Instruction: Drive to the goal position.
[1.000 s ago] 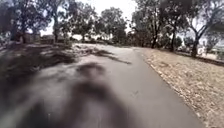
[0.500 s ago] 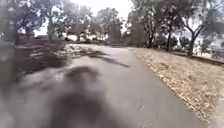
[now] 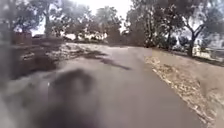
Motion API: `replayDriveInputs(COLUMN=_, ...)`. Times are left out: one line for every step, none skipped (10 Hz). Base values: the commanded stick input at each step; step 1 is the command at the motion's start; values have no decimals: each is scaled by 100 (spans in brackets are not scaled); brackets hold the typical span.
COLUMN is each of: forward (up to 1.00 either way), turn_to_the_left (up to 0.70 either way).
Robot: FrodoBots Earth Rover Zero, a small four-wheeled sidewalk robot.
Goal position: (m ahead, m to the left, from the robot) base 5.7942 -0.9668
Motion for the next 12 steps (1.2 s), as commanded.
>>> replayDriveInputs(forward=70, turn_to_the_left=0)
replayDriveInputs(forward=70, turn_to_the_left=0)
replayDriveInputs(forward=70, turn_to_the_left=-27)
replayDriveInputs(forward=70, turn_to_the_left=-18)
replayDriveInputs(forward=70, turn_to_the_left=-9)
replayDriveInputs(forward=70, turn_to_the_left=-25)
replayDriveInputs(forward=70, turn_to_the_left=-28)
replayDriveInputs(forward=70, turn_to_the_left=-30)
replayDriveInputs(forward=70, turn_to_the_left=-33)
replayDriveInputs(forward=70, turn_to_the_left=-2)
replayDriveInputs(forward=70, turn_to_the_left=-5)
replayDriveInputs(forward=70, turn_to_the_left=-9)
